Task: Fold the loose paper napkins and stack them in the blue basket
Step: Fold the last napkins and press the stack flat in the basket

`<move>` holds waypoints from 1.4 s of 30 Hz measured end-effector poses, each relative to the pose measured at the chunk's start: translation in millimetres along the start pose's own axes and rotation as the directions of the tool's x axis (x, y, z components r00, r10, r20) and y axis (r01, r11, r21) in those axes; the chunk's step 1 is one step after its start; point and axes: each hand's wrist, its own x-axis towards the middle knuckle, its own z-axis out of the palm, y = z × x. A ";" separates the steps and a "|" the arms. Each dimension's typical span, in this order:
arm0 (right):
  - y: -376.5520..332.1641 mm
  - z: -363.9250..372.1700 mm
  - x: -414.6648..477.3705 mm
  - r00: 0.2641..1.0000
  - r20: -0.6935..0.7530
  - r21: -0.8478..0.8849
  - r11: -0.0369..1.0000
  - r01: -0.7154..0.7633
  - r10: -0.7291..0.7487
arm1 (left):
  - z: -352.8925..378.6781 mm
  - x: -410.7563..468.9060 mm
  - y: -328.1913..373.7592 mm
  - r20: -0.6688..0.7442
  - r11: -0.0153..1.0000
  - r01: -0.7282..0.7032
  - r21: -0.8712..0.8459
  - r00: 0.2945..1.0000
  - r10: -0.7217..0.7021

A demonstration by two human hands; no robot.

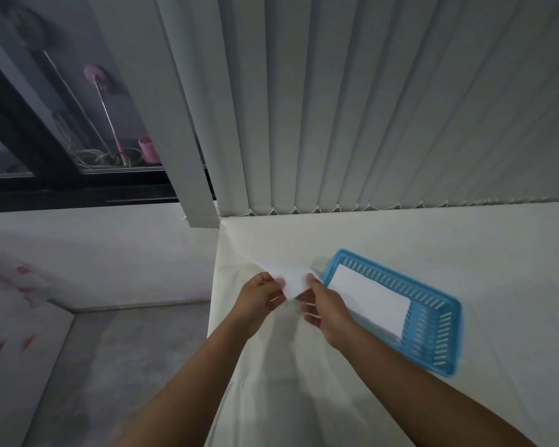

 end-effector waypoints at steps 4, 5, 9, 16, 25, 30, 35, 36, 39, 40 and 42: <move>-2.7 -5.7 0.2 0.992 -0.051 0.125 0.985 0.118 -0.112 | -5.2 -13.7 -15.9 0.090 0.996 0.074 0.057 0.993 -0.079; -3.0 -9.3 -2.9 0.984 -0.051 0.071 0.982 0.174 -0.170 | -7.1 -15.2 -17.7 0.115 0.995 0.087 0.044 0.989 -0.092; -1.5 -30.0 -16.4 0.960 -0.017 -0.052 0.959 0.280 -0.281 | -8.1 -11.2 -7.0 0.108 0.983 0.093 -0.161 0.991 -0.076; 2.8 -86.5 -22.6 0.976 -0.076 0.146 0.966 0.215 -0.206 | 25.9 3.2 12.0 -0.004 1.000 0.003 0.008 1.000 -0.003; 16.0 -139.0 -19.4 0.924 -0.341 0.087 0.973 0.212 -0.171 | 80.9 20.2 -13.4 -0.127 0.901 -0.041 0.432 0.986 0.106; 24.1 -159.7 -13.5 0.861 -0.455 -0.009 0.968 0.249 -0.226 | 91.9 26.9 -25.3 -0.002 0.693 -0.128 0.709 0.983 0.183; 30.3 -173.8 -8.4 0.841 -0.459 -0.122 0.958 0.259 -0.286 | 90.1 41.2 -27.6 0.014 0.404 -0.168 0.899 0.934 0.357; 30.5 -176.3 -7.0 0.841 -0.458 -0.140 0.958 0.251 -0.287 | 88.1 45.2 -28.3 0.042 0.321 -0.165 0.933 0.933 0.357; 31.1 -181.3 -2.9 0.852 -0.451 -0.155 0.963 0.219 -0.266 | 83.2 53.2 -31.7 0.090 0.099 -0.129 0.987 0.941 0.326; 31.3 -182.1 -1.6 0.855 -0.449 -0.145 0.966 0.214 -0.257 | 82.1 54.2 -32.5 0.099 0.051 -0.122 0.991 0.941 0.323; 30.5 -182.0 0.2 0.862 -0.445 -0.128 0.970 0.207 -0.242 | 80.1 54.8 -33.8 0.133 -0.043 -0.126 0.991 0.938 0.321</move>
